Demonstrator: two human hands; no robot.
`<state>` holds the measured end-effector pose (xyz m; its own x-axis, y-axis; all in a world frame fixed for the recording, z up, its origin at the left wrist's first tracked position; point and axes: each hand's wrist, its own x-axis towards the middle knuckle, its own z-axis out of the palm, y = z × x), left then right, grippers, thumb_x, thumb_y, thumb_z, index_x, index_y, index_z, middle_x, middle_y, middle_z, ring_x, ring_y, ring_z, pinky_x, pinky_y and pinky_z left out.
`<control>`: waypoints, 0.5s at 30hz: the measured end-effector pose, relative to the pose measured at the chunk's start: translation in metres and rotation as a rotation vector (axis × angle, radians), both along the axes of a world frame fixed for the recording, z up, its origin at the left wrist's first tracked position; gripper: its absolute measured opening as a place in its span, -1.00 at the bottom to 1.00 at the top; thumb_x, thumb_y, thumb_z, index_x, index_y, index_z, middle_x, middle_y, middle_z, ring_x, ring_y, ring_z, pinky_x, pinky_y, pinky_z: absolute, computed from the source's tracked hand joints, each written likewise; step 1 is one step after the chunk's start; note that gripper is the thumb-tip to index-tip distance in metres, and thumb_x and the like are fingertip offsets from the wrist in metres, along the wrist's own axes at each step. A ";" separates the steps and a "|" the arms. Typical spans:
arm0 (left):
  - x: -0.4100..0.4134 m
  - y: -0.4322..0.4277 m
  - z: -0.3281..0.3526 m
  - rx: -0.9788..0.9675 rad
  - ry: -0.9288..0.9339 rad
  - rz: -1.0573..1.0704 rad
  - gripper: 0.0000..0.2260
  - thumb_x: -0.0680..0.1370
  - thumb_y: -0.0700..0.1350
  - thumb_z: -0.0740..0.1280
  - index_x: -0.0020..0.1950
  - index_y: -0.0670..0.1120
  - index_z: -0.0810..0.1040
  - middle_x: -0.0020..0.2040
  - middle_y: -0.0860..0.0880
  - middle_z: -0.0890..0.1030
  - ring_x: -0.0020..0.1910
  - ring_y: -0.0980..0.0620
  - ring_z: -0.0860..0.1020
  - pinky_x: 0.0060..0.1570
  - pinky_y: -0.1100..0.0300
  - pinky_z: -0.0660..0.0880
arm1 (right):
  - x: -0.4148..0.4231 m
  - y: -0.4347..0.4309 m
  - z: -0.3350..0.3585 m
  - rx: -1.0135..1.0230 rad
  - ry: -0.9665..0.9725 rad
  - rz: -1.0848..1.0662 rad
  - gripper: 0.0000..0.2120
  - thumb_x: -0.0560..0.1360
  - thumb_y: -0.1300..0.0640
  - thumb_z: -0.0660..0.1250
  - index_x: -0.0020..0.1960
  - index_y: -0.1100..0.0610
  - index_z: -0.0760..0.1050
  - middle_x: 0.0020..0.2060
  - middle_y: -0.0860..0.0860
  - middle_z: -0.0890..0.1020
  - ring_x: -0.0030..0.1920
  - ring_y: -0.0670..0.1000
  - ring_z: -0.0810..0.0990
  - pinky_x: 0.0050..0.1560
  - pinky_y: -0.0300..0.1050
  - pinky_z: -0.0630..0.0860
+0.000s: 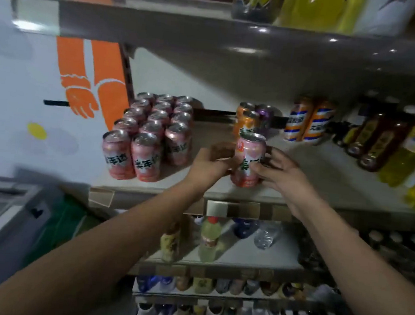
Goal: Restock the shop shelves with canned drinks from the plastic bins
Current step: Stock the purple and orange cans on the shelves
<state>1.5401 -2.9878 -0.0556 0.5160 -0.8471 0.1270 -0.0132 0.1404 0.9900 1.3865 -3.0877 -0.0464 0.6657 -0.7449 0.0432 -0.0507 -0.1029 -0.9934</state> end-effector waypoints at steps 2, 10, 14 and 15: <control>0.015 0.014 -0.011 0.017 0.022 0.067 -0.86 0.56 -0.33 0.41 0.11 -0.24 0.59 -0.03 -0.12 0.67 -0.08 0.01 0.62 -0.11 0.23 0.60 | 0.024 0.004 -0.017 0.001 0.005 0.038 -0.55 0.50 0.23 0.46 0.33 -0.05 0.47 0.07 -0.17 0.62 -0.03 -0.27 0.64 -0.04 -0.30 0.59; 0.064 0.078 -0.044 0.004 -0.305 0.414 -0.79 0.55 -0.22 0.46 0.19 -0.13 0.67 -0.01 0.12 0.71 -0.01 0.29 0.66 -0.07 0.43 0.53 | 0.114 0.036 -0.059 -0.055 0.004 0.104 -0.30 0.31 0.13 0.64 0.39 0.11 0.47 0.26 0.05 0.63 0.27 0.03 0.60 0.35 0.13 0.51; 0.078 0.090 -0.045 0.037 -0.492 0.554 -0.83 0.54 -0.14 0.47 0.12 -0.05 0.72 -0.05 0.16 0.72 -0.05 0.28 0.67 -0.01 0.28 0.60 | 0.139 0.042 -0.061 -0.084 0.015 0.119 -0.15 0.24 -0.03 0.66 0.46 0.08 0.43 0.32 0.06 0.59 0.35 0.05 0.54 0.37 0.14 0.49; 0.079 0.092 -0.046 0.046 -0.516 0.577 -0.85 0.53 -0.14 0.47 0.09 -0.04 0.73 -0.08 0.19 0.71 -0.08 0.29 0.67 -0.03 0.26 0.60 | 0.142 0.042 -0.062 -0.087 0.020 0.126 -0.20 0.28 0.01 0.64 0.45 0.07 0.43 0.31 0.04 0.60 0.33 0.04 0.55 0.36 0.13 0.50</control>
